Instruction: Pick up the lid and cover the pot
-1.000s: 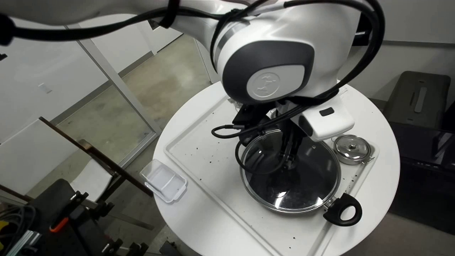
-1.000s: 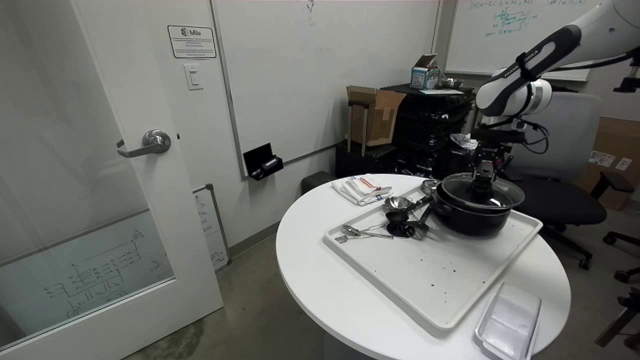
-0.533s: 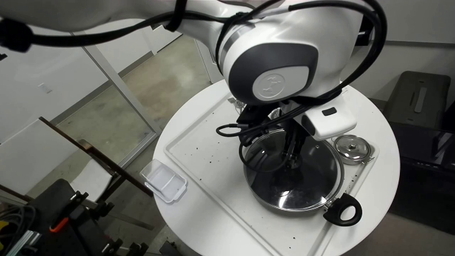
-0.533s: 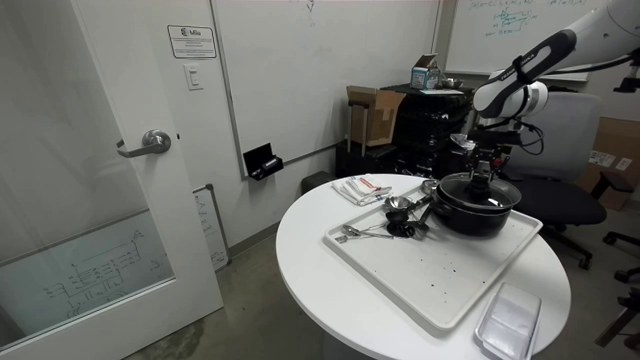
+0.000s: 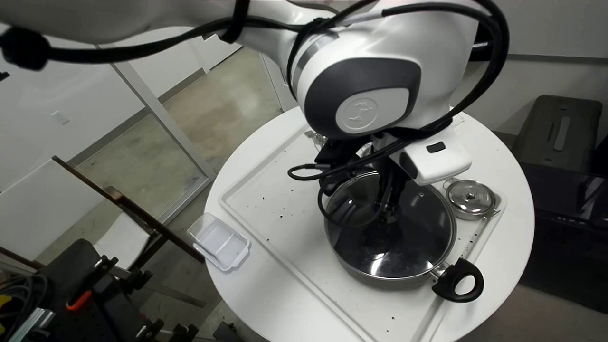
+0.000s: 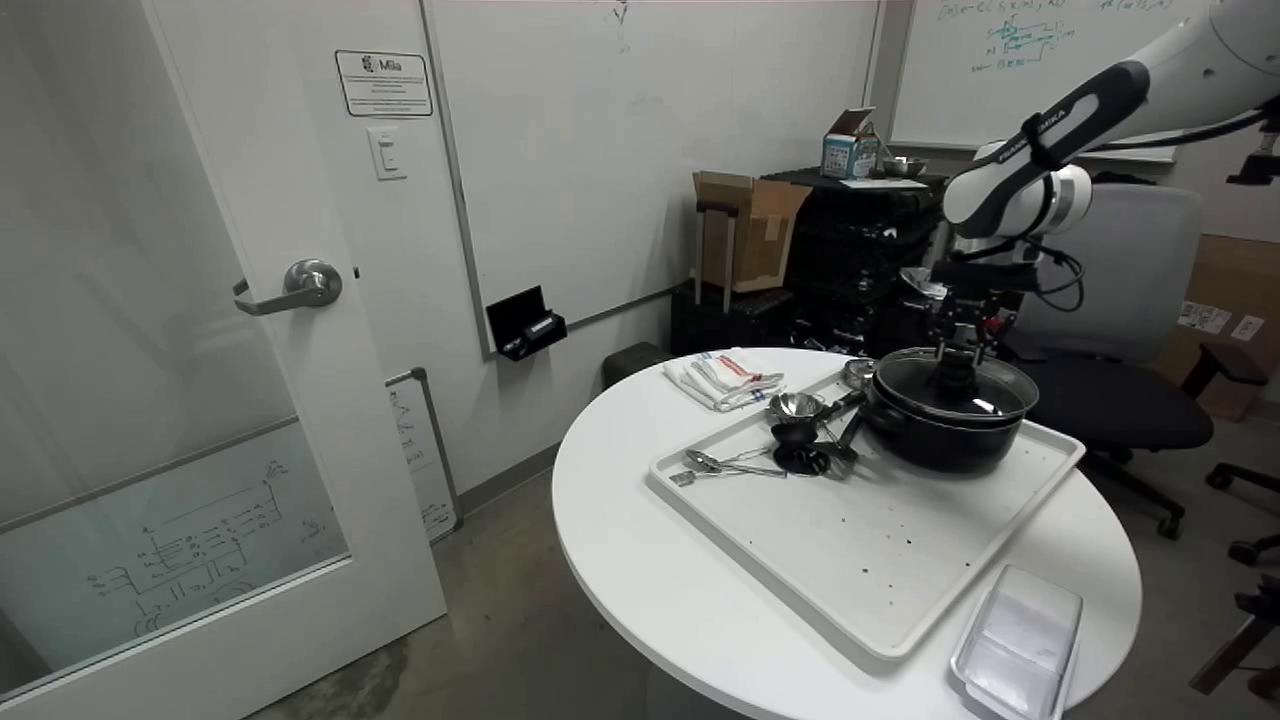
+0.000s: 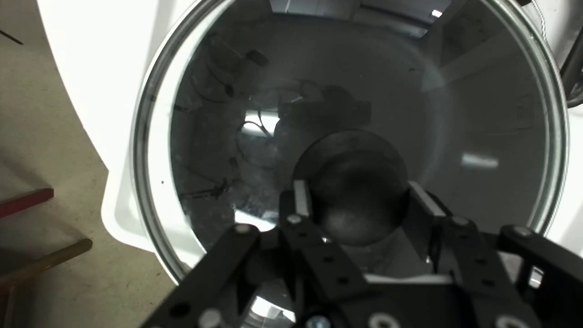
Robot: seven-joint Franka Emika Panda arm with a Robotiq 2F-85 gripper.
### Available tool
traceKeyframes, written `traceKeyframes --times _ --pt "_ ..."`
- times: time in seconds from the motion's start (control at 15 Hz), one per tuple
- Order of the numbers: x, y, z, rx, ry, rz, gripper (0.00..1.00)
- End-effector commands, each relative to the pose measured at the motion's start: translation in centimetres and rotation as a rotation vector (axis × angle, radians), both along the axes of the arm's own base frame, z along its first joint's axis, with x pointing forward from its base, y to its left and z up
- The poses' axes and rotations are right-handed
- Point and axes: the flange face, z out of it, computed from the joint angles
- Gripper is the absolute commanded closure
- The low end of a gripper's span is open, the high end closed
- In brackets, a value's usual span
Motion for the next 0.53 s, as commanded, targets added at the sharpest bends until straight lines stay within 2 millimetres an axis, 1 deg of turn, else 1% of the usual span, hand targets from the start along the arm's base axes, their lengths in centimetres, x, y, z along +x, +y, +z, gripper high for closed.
traceKeyframes --times 0.0,0.47 --pt "1.02 0.20 0.51 -0.004 -0.002 -0.009 0.75" --pt "1.12 0.60 -0.43 -0.001 0.006 -0.003 0.75"
